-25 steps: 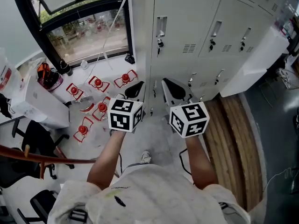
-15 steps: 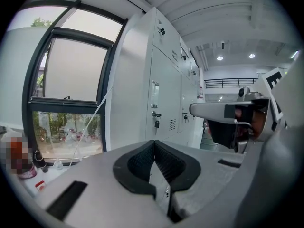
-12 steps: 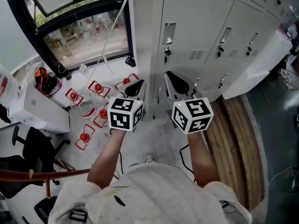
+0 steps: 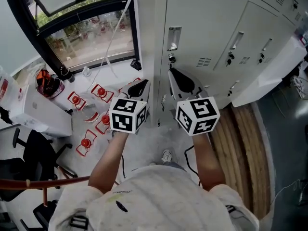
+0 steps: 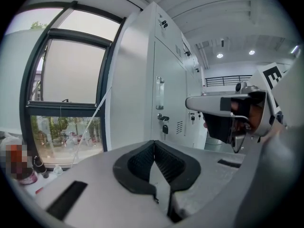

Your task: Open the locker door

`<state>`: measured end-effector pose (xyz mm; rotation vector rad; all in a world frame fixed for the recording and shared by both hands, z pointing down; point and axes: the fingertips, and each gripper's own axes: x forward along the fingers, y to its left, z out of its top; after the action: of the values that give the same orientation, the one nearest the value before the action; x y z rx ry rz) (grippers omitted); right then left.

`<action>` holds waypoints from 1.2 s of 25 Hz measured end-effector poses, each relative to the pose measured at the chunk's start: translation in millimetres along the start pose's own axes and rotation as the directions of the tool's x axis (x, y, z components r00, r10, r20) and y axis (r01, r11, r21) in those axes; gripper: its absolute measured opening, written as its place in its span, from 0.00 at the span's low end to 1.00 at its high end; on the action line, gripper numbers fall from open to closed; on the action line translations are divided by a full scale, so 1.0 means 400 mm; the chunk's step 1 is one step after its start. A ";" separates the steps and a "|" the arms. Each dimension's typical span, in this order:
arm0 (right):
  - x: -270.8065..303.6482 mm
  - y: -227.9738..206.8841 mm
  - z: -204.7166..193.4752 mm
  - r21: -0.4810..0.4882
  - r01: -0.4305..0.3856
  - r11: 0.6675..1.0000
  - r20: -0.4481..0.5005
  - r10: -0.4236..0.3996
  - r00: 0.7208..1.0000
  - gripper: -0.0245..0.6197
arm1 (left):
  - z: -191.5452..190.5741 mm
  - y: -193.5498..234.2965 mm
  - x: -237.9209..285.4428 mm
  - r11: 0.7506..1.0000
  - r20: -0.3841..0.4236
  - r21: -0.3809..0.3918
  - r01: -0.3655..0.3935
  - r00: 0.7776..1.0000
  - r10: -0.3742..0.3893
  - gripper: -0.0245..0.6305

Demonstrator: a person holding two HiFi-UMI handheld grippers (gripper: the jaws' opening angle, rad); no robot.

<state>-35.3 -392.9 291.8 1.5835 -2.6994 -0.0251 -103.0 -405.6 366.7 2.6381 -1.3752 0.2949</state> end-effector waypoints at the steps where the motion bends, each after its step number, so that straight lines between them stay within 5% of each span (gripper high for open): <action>1: 0.009 -0.008 0.002 -0.001 -0.008 1.000 0.004 0.008 1.000 0.04 | 0.008 0.005 0.009 1.000 0.005 0.000 -0.011 1.000 0.011 0.05; 13: 0.111 -0.103 0.031 -0.023 -0.075 0.997 0.033 0.076 0.997 0.04 | 0.091 0.056 0.113 0.995 0.062 -0.014 -0.099 0.993 0.100 0.05; 30: 0.209 -0.131 0.059 -0.055 -0.134 0.989 0.054 0.137 0.989 0.22 | 0.083 0.140 0.134 0.977 0.053 -0.045 -0.209 0.976 0.212 0.05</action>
<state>-30.6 -491.2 267.2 1.4045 -2.8185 -0.1396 -115.8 -487.3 350.1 2.4904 -1.6655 0.2147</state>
